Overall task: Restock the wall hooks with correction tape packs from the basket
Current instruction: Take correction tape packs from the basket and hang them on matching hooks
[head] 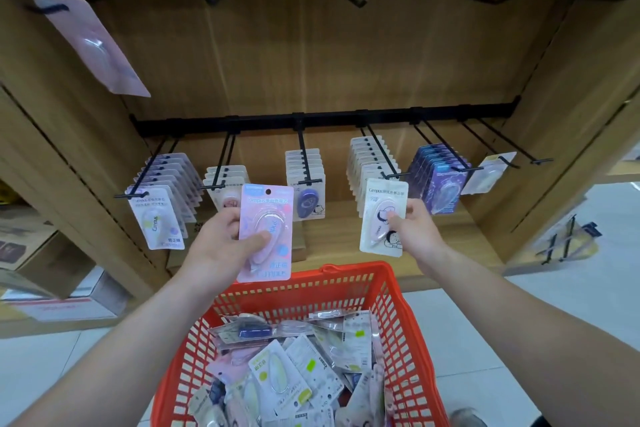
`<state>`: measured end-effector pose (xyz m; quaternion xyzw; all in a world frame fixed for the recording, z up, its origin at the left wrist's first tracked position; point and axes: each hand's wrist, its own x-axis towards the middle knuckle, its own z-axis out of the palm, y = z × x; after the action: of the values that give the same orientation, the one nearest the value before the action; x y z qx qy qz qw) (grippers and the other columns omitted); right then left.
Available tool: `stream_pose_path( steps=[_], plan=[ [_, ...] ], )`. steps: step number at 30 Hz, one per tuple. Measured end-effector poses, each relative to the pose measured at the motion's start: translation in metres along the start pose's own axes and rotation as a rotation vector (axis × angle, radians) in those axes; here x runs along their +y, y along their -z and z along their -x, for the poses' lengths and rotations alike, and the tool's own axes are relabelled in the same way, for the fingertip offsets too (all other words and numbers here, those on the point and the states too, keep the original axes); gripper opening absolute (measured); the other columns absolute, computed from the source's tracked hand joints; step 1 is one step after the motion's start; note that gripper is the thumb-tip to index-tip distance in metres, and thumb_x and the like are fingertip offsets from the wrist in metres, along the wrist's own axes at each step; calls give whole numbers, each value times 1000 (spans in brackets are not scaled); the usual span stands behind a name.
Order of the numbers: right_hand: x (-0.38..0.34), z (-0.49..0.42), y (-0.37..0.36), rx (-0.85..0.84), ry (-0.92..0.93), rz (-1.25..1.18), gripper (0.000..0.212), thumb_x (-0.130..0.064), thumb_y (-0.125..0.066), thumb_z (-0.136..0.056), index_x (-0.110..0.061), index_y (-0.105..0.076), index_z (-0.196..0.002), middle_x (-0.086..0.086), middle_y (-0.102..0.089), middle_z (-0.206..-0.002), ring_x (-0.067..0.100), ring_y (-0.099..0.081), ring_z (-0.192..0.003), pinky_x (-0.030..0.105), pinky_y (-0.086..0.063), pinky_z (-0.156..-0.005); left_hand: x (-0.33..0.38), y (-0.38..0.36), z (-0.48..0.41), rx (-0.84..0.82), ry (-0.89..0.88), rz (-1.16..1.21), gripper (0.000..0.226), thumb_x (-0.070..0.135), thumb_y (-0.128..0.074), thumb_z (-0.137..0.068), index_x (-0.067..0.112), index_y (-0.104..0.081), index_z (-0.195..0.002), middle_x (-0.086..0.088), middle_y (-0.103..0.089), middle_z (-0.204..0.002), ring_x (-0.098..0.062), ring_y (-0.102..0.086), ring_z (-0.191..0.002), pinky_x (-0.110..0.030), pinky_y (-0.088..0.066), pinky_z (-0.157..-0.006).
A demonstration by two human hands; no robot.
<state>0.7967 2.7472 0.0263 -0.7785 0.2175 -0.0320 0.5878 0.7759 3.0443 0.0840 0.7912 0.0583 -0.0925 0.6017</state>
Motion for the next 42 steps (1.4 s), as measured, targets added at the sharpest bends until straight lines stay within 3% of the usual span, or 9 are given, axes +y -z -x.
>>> stream_pose_path(
  steps=[7,10,15,19,25,29,31,37,42],
  plan=[
    [-2,43,-65,-448,70,115,20,-11,-63,-100,-21,-53,-114,-3,-71,-117,11,-69,-108,22,-53,-75,-10,21,1,70,55,-103,31,19,-74,-94,20,-56,-120,3,-73,-110,-22,-76,-92,-45,-64,-77],
    [-14,49,-107,-506,107,124,21,-11,-65,-99,-21,-55,-115,-1,-73,-116,13,-70,-106,26,-56,-79,-25,45,8,105,94,-124,28,16,-74,-94,18,-58,-116,0,-74,-108,-23,-75,-90,-46,-63,-76],
    [-37,45,-169,-442,172,73,19,-19,-66,-99,-25,-56,-113,-6,-73,-113,11,-70,-102,31,-56,-81,-46,91,18,214,123,-54,25,8,-73,-93,14,-60,-113,-4,-76,-106,-20,-75,-85,-36,-58,-63],
    [-52,38,-198,-403,170,55,19,-21,-66,-100,-29,-55,-114,-7,-73,-114,12,-70,-103,43,-59,-90,-53,118,17,261,119,7,30,6,-73,-93,9,-59,-120,-7,-76,-108,-22,-74,-87,-36,-57,-66],
    [-61,30,-217,-361,132,29,19,-23,-65,-100,-30,-57,-116,-9,-74,-111,13,-72,-98,45,-62,-82,-46,132,15,303,79,92,28,0,-69,-93,6,-59,-119,-8,-75,-105,-18,-70,-80,-24,-55,-49],
    [-55,29,-222,-330,116,21,15,-22,-65,-100,-24,-59,-114,-6,-74,-109,13,-71,-97,41,-60,-84,-46,141,13,344,51,88,26,5,-71,-93,7,-61,-117,-10,-76,-107,-27,-74,-92,-32,-56,-63],
    [-51,30,-223,-305,106,13,14,-23,-64,-100,-22,-60,-114,-6,-74,-108,11,-70,-97,39,-59,-85,-46,143,14,355,43,97,27,7,-71,-93,8,-61,-118,-8,-76,-107,-28,-74,-95,-32,-53,-61],
    [-63,11,-234,-170,38,122,23,-39,-62,-100,-19,-62,-110,-1,-71,-103,14,-64,-86,29,-48,-67,-38,143,17,390,8,109,29,11,-72,-94,11,-61,-120,-3,-76,-108,-25,-75,-97,-47,-62,-82],
    [-64,11,-224,-193,93,415,39,-55,-58,-96,-17,-59,-106,1,-72,-100,20,-70,-88,39,-56,-77,-10,148,14,445,-115,166,30,11,-71,-95,12,-58,-121,1,-77,-106,-13,-77,-88,-26,-60,-59]
  ],
)
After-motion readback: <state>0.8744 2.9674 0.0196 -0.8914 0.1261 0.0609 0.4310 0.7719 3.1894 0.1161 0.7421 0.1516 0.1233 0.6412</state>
